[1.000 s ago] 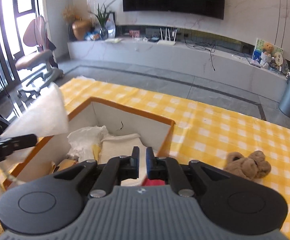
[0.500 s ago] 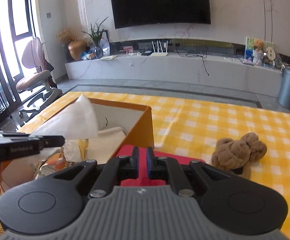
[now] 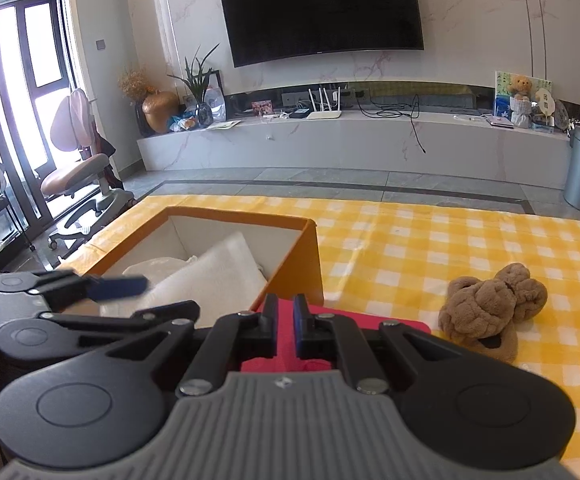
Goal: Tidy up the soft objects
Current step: 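Open the left tool over the white box to drop the mesh bag, then move both tools to the pink crocheted item and the brown plush bear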
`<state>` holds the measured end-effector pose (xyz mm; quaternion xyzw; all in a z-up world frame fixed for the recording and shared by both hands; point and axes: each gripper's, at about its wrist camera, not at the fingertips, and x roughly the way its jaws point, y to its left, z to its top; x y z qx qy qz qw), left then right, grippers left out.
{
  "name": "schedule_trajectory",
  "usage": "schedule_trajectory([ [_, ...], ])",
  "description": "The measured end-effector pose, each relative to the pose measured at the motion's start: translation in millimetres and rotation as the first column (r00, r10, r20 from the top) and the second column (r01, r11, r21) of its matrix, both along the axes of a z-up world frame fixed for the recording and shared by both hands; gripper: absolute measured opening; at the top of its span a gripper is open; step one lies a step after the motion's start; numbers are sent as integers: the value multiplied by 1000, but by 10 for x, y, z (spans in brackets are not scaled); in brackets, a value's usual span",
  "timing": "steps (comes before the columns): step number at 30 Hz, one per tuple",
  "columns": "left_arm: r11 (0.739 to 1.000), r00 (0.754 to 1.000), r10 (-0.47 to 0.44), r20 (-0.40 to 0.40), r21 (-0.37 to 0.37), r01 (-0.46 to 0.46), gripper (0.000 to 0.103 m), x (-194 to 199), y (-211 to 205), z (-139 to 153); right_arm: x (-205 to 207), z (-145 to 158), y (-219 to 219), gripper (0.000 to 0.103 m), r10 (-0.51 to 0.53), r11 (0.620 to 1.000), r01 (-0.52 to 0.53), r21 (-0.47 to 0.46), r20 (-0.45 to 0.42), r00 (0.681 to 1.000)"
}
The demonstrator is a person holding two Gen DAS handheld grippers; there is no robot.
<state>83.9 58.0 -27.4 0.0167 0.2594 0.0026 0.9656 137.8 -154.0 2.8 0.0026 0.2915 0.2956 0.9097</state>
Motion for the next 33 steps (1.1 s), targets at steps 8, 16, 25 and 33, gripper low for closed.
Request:
schedule_trajectory([
  [8, 993, 999, 7, -34, 118, -2, 82, -30, -240, -34, -41, 54, -84, 8, -10, 1000, 10, 25, -1, 1000],
  [16, 997, 999, 31, -35, 68, -29, 79, -100, -198, 112, -146, 133, -108, 24, -22, 1000, 22, 19, 25, 999],
  [25, 998, 999, 32, -23, -49, -33, 77, -283, -146, 321, -288, 392, -334, 61, -94, 995, 92, 39, 44, 995],
  [33, 999, 1000, 28, 8, -35, -28, 76, -517, -308, 498, -469, 679, -600, 73, -124, 992, 124, 8, 86, 989],
])
